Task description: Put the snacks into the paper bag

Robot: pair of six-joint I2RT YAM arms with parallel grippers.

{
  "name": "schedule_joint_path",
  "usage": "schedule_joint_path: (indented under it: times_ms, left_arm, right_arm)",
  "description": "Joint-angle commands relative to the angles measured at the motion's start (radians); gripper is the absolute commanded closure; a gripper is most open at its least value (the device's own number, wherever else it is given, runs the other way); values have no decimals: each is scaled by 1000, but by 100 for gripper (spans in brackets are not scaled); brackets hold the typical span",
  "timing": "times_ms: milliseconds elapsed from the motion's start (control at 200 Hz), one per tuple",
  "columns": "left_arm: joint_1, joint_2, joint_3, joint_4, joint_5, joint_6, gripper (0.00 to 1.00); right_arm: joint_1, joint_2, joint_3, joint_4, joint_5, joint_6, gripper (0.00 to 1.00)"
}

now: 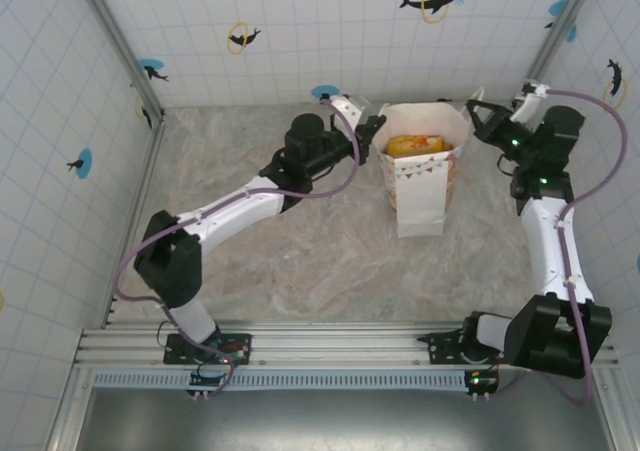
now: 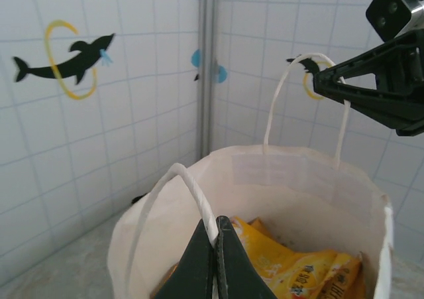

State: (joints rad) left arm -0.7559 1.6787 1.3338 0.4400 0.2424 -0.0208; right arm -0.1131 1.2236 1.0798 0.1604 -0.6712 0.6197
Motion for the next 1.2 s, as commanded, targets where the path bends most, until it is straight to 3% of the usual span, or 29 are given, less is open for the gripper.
schedule_joint_path:
  times_ms: [0,320,706,781,961,1031,1196]
  left_arm:
    - [34,-122,-41,-9,-49,85,100]
    - [122,-359,-245,-153,-148,160,100]
    - [191,-511,-391,-246,-200,159,100]
    - [192,-516,-394,-257,-200,146,89]
    - [194,-524,-383,-301,-193,100,59]
    - [196,-529,-380,-321,-195,85,49]
    - [202,-553,-372,-374,-190,52,28]
  right_arm:
    - [108,-23,54,46,93,-64,100]
    - [416,29,35,61,249,-159,100]
    - [542,28,8,35,337,-194,100]
    - [541,26,9,24,340,-197,100]
    - [542,-6,19,-50,393,-244,68]
    - [540,-24,19,-76,415,-266,60]
    - [515,-79,-1,-144,438,-286,54]
